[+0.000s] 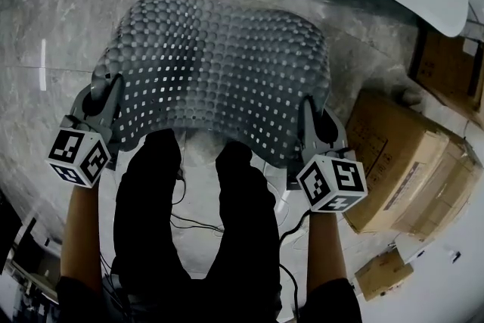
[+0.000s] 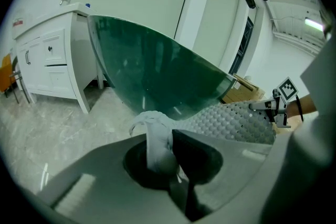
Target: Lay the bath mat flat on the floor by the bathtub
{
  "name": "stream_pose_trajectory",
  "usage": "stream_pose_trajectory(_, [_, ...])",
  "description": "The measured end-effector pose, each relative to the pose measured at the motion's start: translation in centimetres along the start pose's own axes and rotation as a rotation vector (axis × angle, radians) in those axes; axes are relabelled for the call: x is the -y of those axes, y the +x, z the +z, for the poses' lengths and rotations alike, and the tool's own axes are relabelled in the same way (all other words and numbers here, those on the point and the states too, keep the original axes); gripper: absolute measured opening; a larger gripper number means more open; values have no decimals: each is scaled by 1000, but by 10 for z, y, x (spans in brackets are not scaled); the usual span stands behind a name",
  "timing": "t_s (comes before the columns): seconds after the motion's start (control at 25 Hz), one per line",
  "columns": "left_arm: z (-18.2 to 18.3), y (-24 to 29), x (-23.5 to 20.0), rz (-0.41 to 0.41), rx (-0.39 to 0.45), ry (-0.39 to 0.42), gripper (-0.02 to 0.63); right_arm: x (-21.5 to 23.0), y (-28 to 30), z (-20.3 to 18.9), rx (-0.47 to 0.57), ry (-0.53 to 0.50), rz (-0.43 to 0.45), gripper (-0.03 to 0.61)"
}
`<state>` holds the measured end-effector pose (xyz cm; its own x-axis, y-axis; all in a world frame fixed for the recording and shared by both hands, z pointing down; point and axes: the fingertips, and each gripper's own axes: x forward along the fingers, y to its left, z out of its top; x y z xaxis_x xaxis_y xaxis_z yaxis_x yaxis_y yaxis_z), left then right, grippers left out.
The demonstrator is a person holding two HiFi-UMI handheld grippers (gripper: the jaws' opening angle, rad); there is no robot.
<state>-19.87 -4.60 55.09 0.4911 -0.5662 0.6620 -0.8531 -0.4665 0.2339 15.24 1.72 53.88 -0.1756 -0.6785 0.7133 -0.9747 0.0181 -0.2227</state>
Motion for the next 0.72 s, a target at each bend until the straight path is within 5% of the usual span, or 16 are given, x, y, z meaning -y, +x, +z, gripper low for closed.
stream_pose_trajectory(0.72, [-5,-2,-3,29,-16,76,26,5,16,-16,0,17,55,64])
